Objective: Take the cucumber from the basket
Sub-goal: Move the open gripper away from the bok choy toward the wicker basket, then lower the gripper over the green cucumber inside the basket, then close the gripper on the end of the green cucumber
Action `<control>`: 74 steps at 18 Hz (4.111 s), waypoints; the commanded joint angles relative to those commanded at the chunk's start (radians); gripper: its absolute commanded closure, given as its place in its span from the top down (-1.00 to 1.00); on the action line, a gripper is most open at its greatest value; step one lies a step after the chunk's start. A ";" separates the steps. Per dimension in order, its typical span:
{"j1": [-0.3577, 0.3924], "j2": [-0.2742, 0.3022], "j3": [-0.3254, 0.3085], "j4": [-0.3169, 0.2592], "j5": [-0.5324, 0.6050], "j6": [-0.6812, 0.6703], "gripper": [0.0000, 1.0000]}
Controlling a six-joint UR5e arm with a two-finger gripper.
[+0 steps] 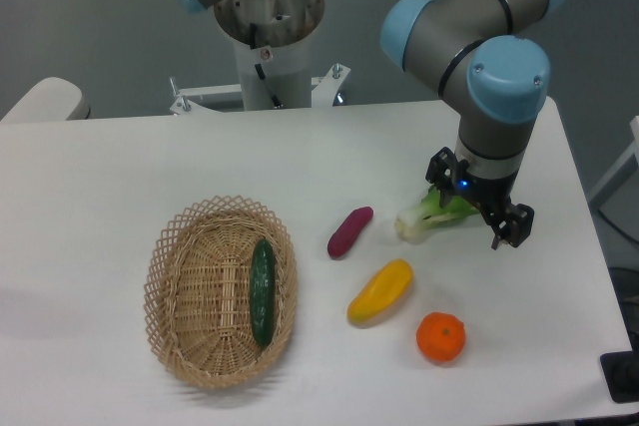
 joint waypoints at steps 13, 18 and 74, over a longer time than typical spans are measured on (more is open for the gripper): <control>-0.038 0.046 -0.081 -0.009 -0.006 -0.265 1.00; -0.139 0.043 -0.112 -0.003 0.000 -0.598 1.00; -0.448 -0.045 -0.354 0.271 0.026 -1.017 -0.09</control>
